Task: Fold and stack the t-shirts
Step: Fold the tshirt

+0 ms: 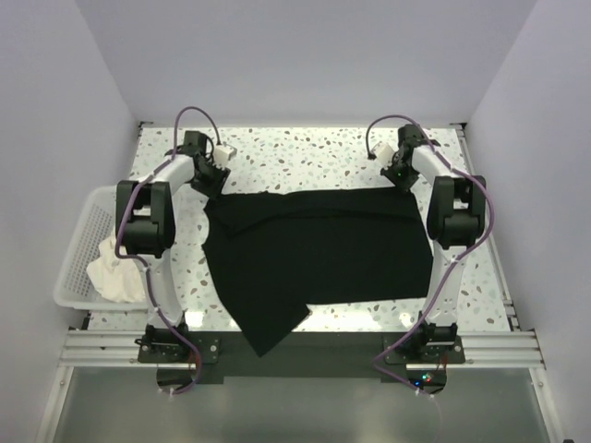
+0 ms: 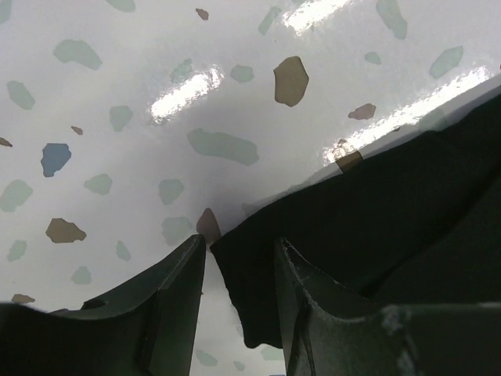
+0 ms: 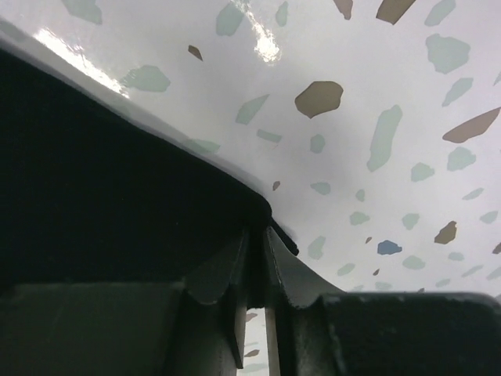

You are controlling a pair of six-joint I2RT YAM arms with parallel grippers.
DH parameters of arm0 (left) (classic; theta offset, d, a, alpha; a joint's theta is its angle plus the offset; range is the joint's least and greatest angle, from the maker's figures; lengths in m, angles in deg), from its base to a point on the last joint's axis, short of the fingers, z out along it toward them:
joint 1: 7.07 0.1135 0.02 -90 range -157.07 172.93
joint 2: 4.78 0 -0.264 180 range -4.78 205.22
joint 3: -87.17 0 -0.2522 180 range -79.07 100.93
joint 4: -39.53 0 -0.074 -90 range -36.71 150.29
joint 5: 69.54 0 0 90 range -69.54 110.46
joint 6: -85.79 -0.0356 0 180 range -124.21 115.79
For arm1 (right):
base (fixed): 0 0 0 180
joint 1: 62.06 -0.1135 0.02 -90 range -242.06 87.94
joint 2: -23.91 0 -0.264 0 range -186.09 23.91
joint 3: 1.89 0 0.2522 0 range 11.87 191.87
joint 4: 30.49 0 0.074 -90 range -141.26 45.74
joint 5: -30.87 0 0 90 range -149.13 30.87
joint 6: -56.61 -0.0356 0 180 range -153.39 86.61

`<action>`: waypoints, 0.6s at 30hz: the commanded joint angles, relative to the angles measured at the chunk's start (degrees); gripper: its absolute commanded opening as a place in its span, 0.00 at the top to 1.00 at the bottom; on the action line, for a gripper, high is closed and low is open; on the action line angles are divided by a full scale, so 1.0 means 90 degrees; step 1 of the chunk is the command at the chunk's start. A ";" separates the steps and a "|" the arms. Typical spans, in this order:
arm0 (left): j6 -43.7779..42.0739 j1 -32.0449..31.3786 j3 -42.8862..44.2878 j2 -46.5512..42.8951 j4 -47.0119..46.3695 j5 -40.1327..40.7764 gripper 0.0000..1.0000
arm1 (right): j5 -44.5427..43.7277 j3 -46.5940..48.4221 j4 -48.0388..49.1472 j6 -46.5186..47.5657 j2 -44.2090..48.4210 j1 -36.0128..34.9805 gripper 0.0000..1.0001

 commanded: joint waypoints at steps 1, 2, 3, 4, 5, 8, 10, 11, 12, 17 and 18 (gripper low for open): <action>-0.0117 -0.0088 0.0328 0.0025 0.0194 0.0089 0.55 | -0.0589 -0.0315 0.0203 0.0207 0.0090 0.0106 0.90; -0.0097 -0.0078 0.0367 0.0015 0.0165 -0.0018 0.55 | -0.0628 -0.0335 0.0213 0.0178 0.0129 0.0280 0.90; -0.0097 -0.0078 0.0368 -0.0052 0.0126 -0.0087 0.55 | -0.0667 -0.0355 0.0194 0.0168 0.0206 0.0310 0.89; -0.0068 -0.0078 0.0368 -0.0101 0.0000 -0.0165 0.55 | -0.0658 -0.0336 0.0165 0.0148 0.0246 0.0340 0.87; -0.0039 -0.0078 0.0397 -0.0150 -0.0050 -0.0359 0.54 | -0.0590 -0.0306 0.0097 0.0080 0.0333 0.0369 0.79; 0.0059 -0.0049 0.0659 -0.0278 -0.0109 -0.0623 0.53 | -0.0103 -0.0034 -0.0342 -0.0115 0.0636 0.0369 0.56; 0.0176 -0.0020 0.0874 -0.0307 0.0027 -0.0741 0.52 | 0.0112 0.0239 -0.0733 -0.0164 0.0821 0.0369 0.50; 0.0234 0.0009 0.1030 -0.0326 0.0066 -0.0925 0.52 | 0.0191 0.0328 -0.0850 -0.0135 0.0880 0.0369 0.49; 0.0245 0.0010 0.1109 -0.0365 0.0251 -0.1062 0.52 | 0.0279 0.0396 -0.1170 -0.0096 0.0939 0.0389 0.49; 0.0284 0.0000 0.1101 -0.0541 0.0759 -0.1882 0.50 | 0.0942 0.0485 -0.2255 0.0604 0.1252 0.0418 0.48; 0.0245 -0.0010 0.1081 -0.0503 0.0876 -0.1913 0.50 | 0.1002 0.0466 -0.2635 0.0704 0.1242 0.0418 0.48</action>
